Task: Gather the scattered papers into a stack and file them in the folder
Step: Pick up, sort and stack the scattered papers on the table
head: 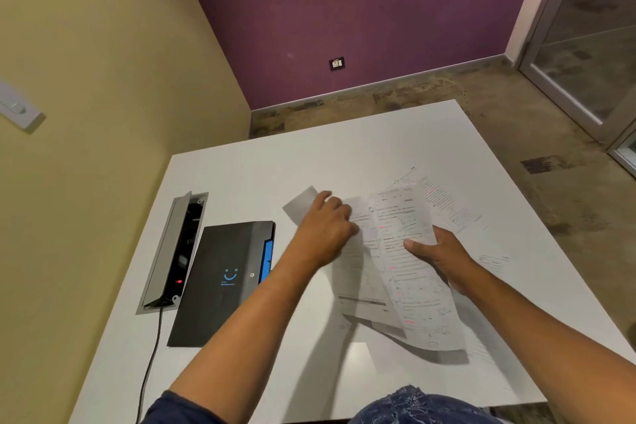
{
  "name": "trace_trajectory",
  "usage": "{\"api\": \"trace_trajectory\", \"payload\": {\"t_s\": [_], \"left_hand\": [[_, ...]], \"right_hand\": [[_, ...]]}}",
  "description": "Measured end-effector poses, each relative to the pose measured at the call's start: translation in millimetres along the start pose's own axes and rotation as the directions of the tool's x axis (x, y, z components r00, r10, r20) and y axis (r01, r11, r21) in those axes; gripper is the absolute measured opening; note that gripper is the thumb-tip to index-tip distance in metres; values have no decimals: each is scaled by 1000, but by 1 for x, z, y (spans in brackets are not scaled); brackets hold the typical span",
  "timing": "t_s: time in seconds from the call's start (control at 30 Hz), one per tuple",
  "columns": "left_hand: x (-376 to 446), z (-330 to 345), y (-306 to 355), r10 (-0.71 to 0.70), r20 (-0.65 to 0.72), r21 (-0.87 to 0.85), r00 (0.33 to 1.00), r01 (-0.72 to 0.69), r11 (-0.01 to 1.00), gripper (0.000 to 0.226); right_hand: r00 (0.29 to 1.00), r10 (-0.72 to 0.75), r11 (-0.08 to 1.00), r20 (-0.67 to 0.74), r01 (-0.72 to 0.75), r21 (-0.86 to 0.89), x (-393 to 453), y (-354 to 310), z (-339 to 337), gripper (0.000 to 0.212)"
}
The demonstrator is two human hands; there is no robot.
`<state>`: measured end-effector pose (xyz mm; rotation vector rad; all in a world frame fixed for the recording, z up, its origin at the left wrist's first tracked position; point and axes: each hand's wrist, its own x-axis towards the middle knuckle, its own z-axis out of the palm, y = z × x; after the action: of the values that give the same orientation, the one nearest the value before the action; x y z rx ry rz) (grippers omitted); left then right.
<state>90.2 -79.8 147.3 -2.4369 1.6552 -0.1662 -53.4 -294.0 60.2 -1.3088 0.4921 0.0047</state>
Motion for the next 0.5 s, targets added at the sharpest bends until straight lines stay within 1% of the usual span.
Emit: {"api": "trace_trajectory", "payload": {"t_s": [0.03, 0.1, 0.13, 0.17, 0.2, 0.23, 0.27, 0.3, 0.33, 0.37, 0.43, 0.5], "left_hand": [[5, -4, 9, 45, -18, 6, 999, -45, 999, 32], [14, -10, 30, 132, -100, 8, 986, -132, 991, 23], [17, -12, 39, 162, -149, 4, 975, -163, 987, 24], [21, -13, 45, 182, -189, 9, 965, -184, 983, 31], [23, -13, 50, 195, -199, 22, 960, -195, 981, 34], [24, -14, 53, 199, -199, 28, 959, -198, 980, 29], [25, -13, 54, 204, -182, 29, 962, -202, 979, 19], [25, -15, 53, 211, -156, 31, 965, -209, 978, 7], [26, -16, 53, 212, -129, 27, 969, -210, 977, 3], [26, -17, 53, 214, -107, 26, 971, -212, 977, 7], [28, -19, 52, 215, -106, 17, 971, -215, 977, 12], [29, -20, 53, 203, -109, 2, 973, -204, 979, 18]], "right_hand": [[1000, -10, 999, 25, 11, -33, 0, -1, 5, 37], [998, -25, 997, 65, 29, -74, 0, -3, 14, 41], [997, -28, 995, 75, 34, -90, 1, -3, 18, 41], [996, -34, 993, 83, 43, -108, 1, -3, 21, 37], [996, -32, 991, 87, 43, -127, 1, -4, 24, 31], [996, -17, 989, 89, 30, -148, 0, -5, 27, 26], [996, 4, 986, 89, 11, -165, -3, -6, 29, 22], [995, 22, 985, 93, -6, -170, -4, -6, 30, 21], [994, 28, 986, 105, -11, -167, -6, -6, 30, 21], [992, 24, 988, 124, -5, -156, -6, -5, 29, 21], [989, 5, 993, 149, 13, -114, -8, -3, 28, 18], [986, -8, 998, 164, 18, -64, -9, -2, 26, 26]]}}
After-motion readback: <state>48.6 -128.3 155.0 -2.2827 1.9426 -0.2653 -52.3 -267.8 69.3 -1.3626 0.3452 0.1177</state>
